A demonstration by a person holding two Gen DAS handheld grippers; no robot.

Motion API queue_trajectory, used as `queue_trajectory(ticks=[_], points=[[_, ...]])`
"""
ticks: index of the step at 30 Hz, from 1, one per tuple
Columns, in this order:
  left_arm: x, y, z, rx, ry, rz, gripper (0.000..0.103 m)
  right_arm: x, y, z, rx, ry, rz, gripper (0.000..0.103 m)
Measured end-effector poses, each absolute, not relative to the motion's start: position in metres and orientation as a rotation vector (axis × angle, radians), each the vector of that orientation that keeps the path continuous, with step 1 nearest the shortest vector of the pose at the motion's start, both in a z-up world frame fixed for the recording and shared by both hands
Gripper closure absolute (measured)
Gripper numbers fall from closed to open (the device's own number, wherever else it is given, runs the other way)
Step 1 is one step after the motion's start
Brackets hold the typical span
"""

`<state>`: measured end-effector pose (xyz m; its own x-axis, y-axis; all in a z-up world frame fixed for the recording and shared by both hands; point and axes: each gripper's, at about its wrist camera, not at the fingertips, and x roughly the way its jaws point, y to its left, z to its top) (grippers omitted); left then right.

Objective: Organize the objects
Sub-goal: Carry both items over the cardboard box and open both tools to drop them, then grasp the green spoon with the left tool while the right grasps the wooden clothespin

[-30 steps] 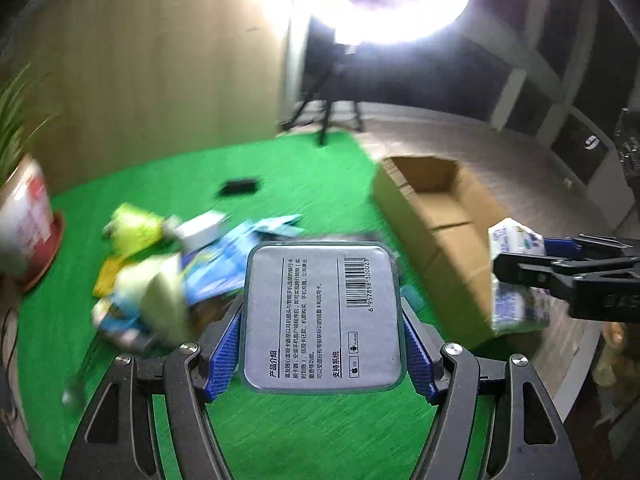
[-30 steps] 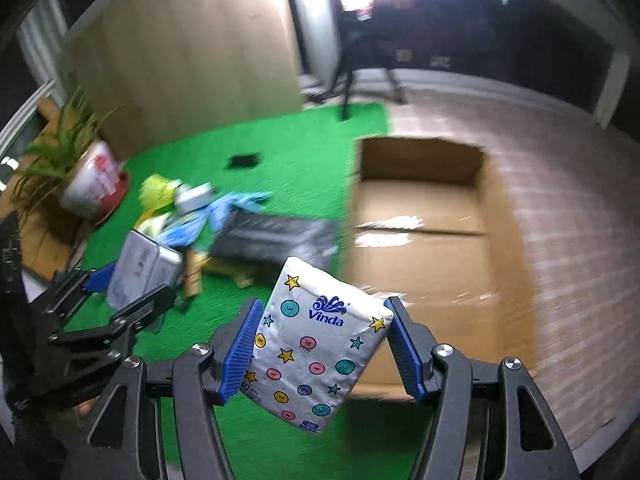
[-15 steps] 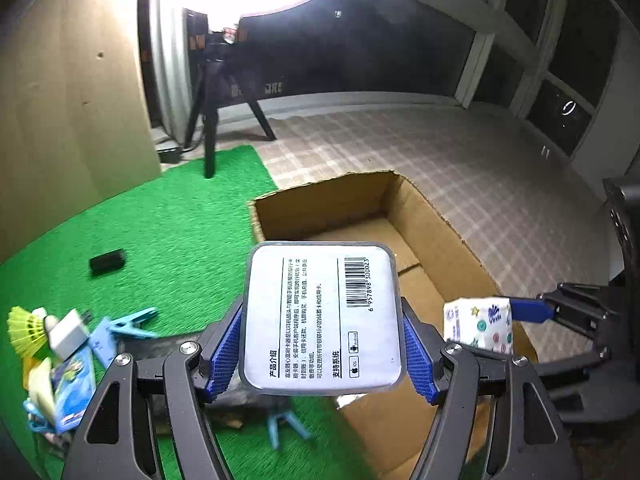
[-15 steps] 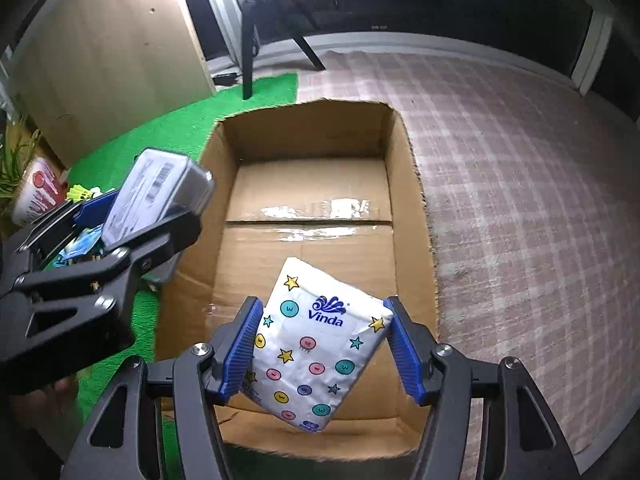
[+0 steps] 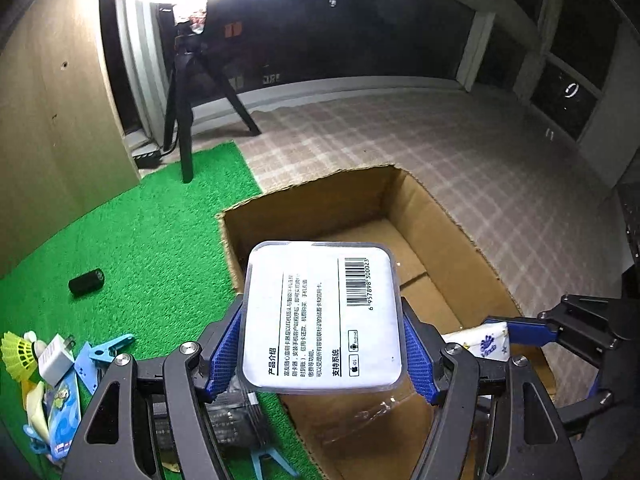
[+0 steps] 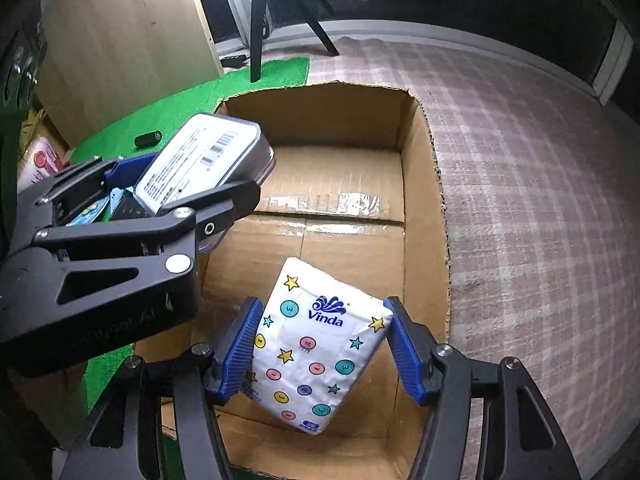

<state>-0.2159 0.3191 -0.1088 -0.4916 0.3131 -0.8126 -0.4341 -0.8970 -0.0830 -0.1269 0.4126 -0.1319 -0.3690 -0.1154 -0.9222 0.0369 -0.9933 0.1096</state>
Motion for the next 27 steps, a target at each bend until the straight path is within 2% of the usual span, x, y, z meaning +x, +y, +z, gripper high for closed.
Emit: queue_trajectory(ticks=[3,7,20,27], points=[[-0.214,0.322,-0.108,-1.258,0.177,2.376,0.029,-0.125,0.413,-0.129,1.698,-0.091,-2.545,0.041],[-0.214,0.322,-0.103,-1.241,0.161,2.382,0.020,-0.122,0.415,-0.125,1.696,-0.102,-2.549,0.036],[-0.200,0.285,-0.084,-1.220,0.114,2.450,0.020,-0.115,0.410,-0.115,1.677,-0.120,-2.558,0.035],[-0.182,0.222,-0.079,-1.258,0.061,2.547,0.020,-0.117,0.383,-0.098,1.600,-0.135,-2.531,0.035]])
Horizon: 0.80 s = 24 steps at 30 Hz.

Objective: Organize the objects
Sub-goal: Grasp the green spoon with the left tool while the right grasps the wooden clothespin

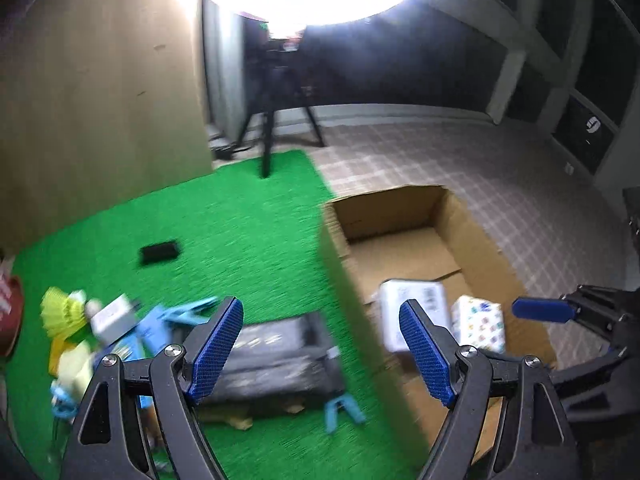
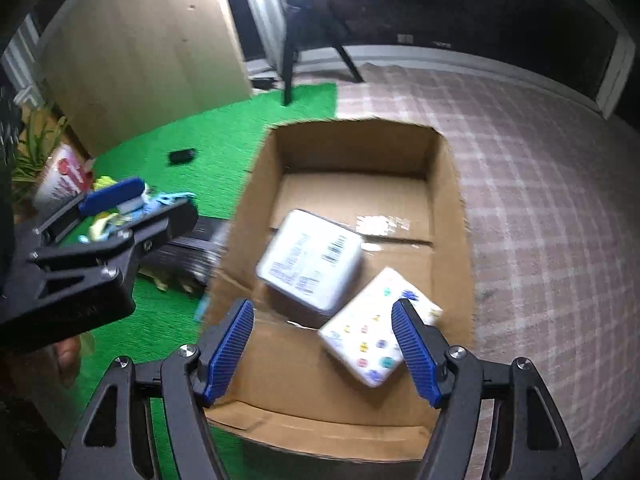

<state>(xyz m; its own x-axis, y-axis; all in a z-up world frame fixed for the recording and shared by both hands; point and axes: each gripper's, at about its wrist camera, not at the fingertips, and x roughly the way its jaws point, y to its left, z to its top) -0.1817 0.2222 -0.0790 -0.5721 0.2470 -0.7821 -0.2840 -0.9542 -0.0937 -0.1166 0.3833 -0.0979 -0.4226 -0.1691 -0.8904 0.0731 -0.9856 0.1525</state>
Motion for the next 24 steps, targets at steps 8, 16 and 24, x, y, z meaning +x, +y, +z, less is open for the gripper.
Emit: queue_trajectory(ticks=[8,16,24], points=[[-0.158,0.114,-0.079,-1.337,-0.016,2.679,0.020,-0.121,0.319,-0.089,1.524,-0.103,-2.440,0.035],[-0.128,-0.010,-0.090,-1.455,-0.097,2.791,0.020,-0.124,0.248,-0.105,1.541,-0.079,-2.330,0.035],[-0.110,-0.089,-0.113,-1.561,-0.059,2.780,0.021,-0.137,0.189,-0.135,1.618,-0.067,-2.269,0.036]])
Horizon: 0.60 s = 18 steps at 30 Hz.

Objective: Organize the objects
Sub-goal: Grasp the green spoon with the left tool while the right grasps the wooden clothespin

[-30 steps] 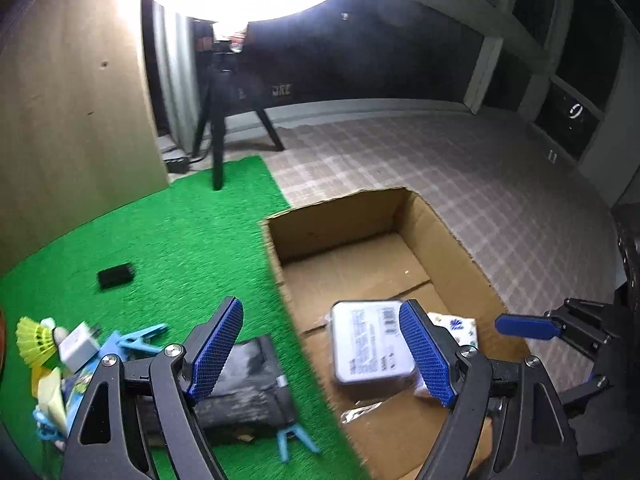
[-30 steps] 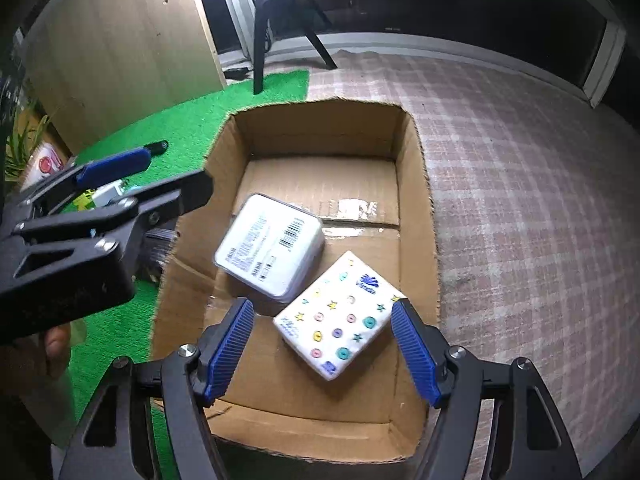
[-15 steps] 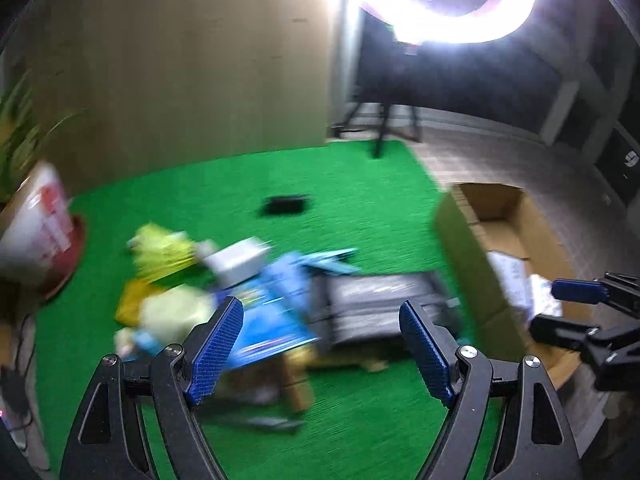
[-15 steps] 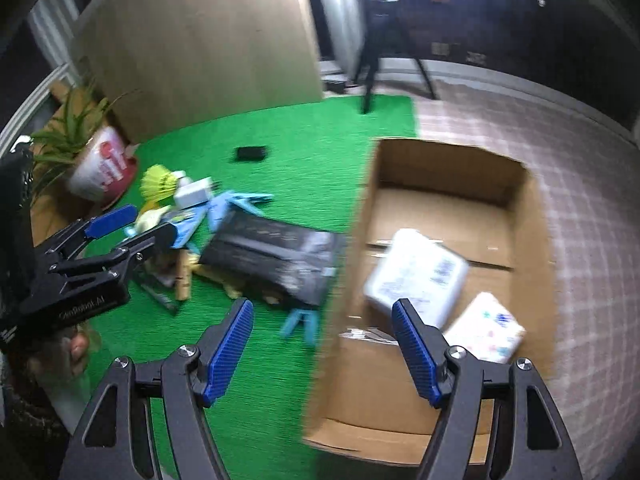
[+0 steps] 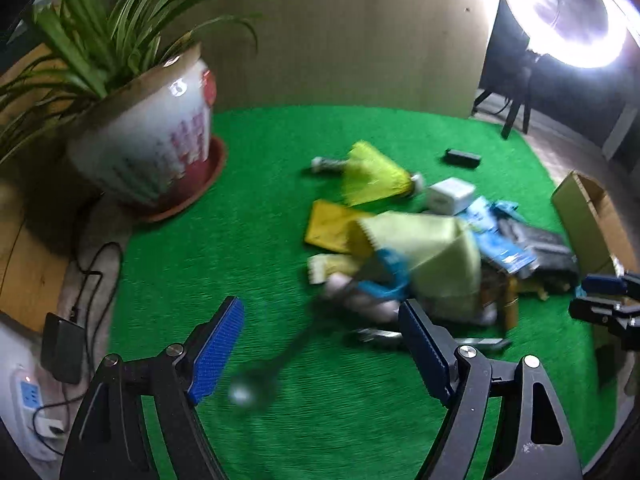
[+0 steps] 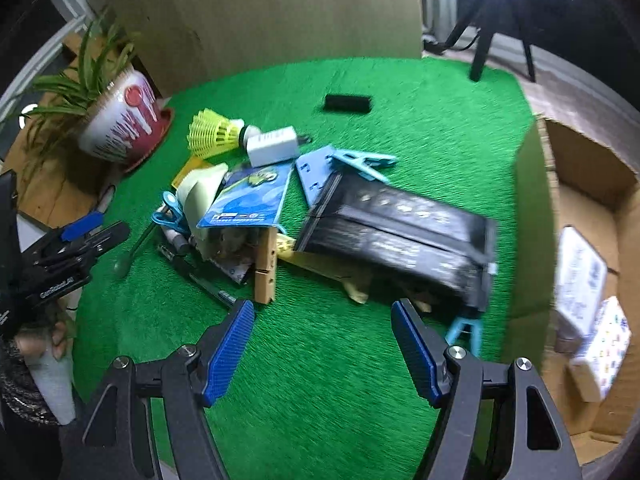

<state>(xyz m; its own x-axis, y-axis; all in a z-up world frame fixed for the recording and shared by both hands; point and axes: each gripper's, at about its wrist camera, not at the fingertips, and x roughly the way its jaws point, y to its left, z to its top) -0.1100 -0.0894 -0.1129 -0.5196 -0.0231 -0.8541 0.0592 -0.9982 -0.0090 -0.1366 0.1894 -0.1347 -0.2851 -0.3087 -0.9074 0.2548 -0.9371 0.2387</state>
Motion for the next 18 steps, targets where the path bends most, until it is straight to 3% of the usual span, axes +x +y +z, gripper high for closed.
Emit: queue_trajectory(ticks=[5,11,15,18], points=[[-0.112,-0.098,-0.130,1.617,-0.076,-2.691,0.030,-0.145,0.169,-0.149,1.661,-0.073,-2.246,0.051],[-0.119,-0.094,-0.148,1.720,-0.193,-2.703,0.034,-0.153,0.156,-0.159,1.697,-0.081,-2.240,0.056],[-0.122,-0.097,-0.159,1.778,-0.208,-2.688,0.047,-0.159,0.151,-0.163,1.719,-0.096,-2.223,0.062],[-0.122,-0.099,-0.163,1.790,-0.191,-2.690,0.049,-0.162,0.148,-0.168,1.737,-0.088,-2.216,0.064]])
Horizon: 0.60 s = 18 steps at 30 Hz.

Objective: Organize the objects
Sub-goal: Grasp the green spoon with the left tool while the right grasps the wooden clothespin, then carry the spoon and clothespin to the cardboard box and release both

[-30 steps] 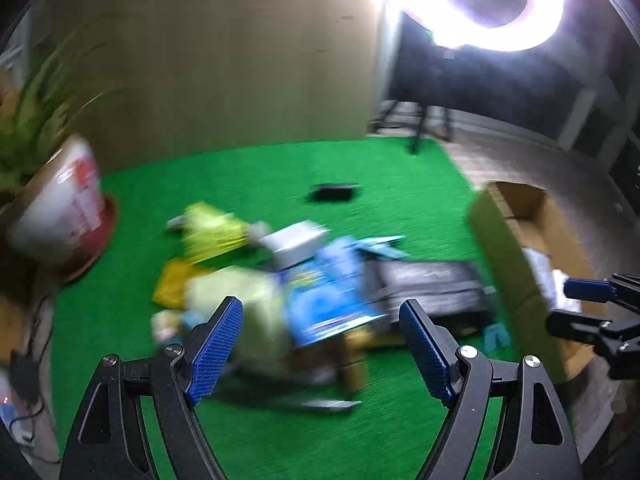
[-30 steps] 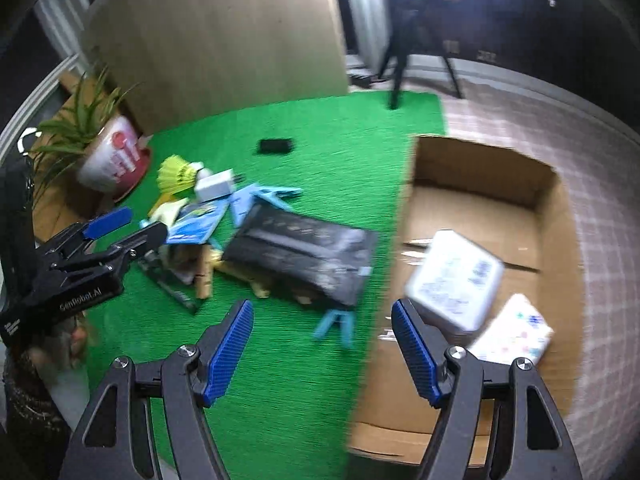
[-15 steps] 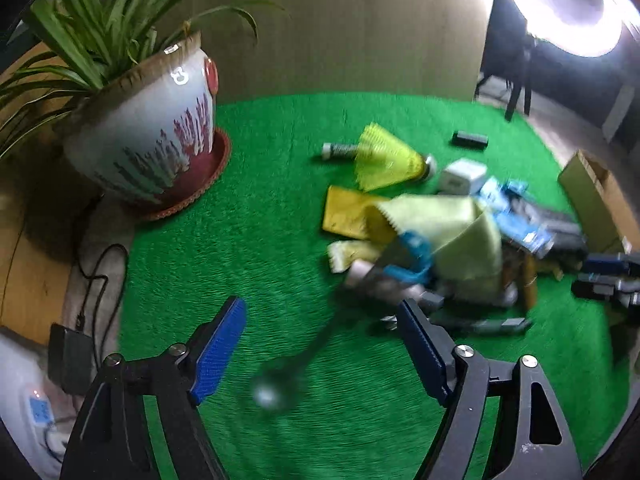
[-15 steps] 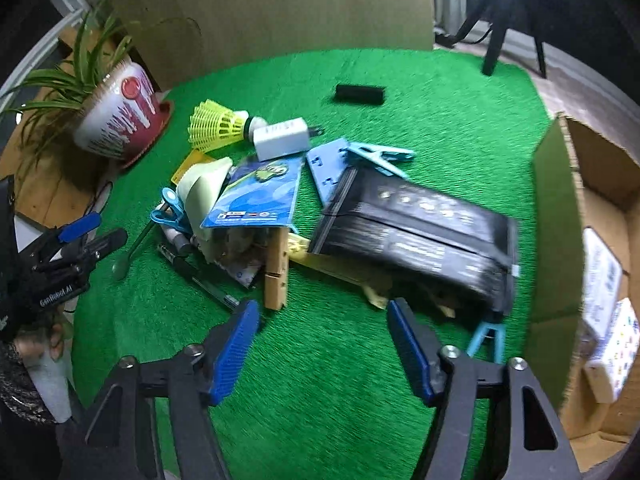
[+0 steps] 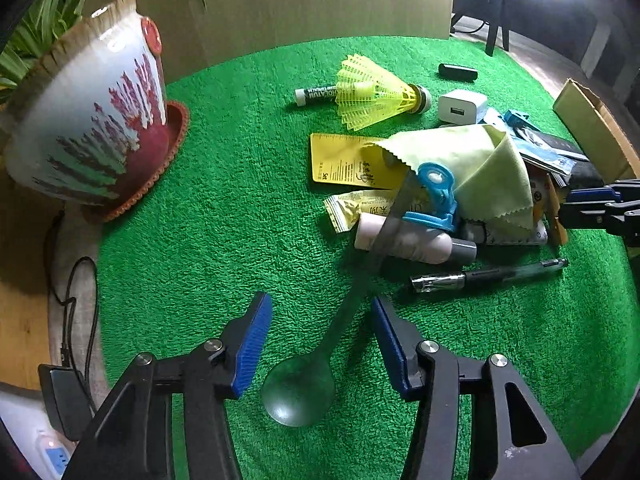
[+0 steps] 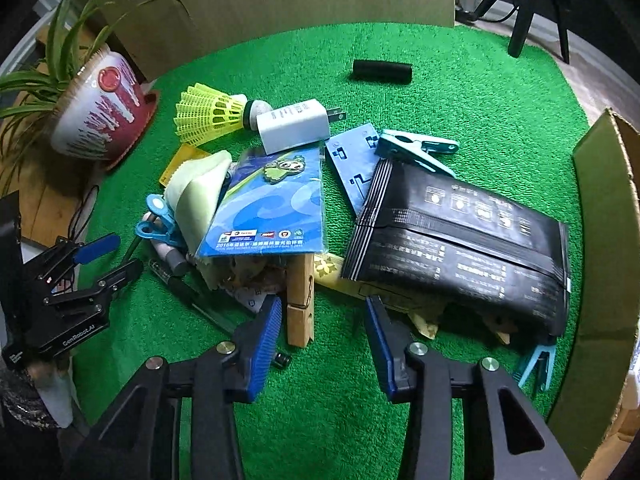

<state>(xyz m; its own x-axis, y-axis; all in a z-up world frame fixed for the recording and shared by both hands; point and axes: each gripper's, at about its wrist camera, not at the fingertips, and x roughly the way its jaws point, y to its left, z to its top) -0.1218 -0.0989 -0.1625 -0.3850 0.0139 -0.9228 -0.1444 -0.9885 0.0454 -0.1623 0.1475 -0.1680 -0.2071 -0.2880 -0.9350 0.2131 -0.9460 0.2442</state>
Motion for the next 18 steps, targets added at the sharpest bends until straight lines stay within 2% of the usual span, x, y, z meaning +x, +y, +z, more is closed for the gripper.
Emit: queue_trajectory(ticks=[5,6,8,12,16,18], points=[[-0.121,-0.100,-0.165,-1.685,0.153,2.513,0.058,-0.168,0.143,-0.168,1.743,-0.070,-2.220,0.065],[-0.121,-0.100,-0.165,-1.683,0.145,2.510,0.061,-0.168,0.141,-0.168,1.746,-0.063,-2.219,0.067],[-0.119,-0.099,-0.164,-1.681,0.142,2.510,0.067,-0.167,0.138,-0.168,1.754,-0.053,-2.198,0.078],[-0.116,-0.097,-0.162,-1.676,0.122,2.502,0.079,-0.163,0.130,-0.168,1.758,0.013,-2.199,0.079],[-0.113,-0.097,-0.161,-1.680,0.101,2.504,0.095,-0.165,0.128,-0.172,1.775,0.007,-2.186,0.088],[-0.111,-0.099,-0.161,-1.683,0.095,2.509,0.095,-0.165,0.127,-0.176,1.773,0.029,-2.178,0.090]])
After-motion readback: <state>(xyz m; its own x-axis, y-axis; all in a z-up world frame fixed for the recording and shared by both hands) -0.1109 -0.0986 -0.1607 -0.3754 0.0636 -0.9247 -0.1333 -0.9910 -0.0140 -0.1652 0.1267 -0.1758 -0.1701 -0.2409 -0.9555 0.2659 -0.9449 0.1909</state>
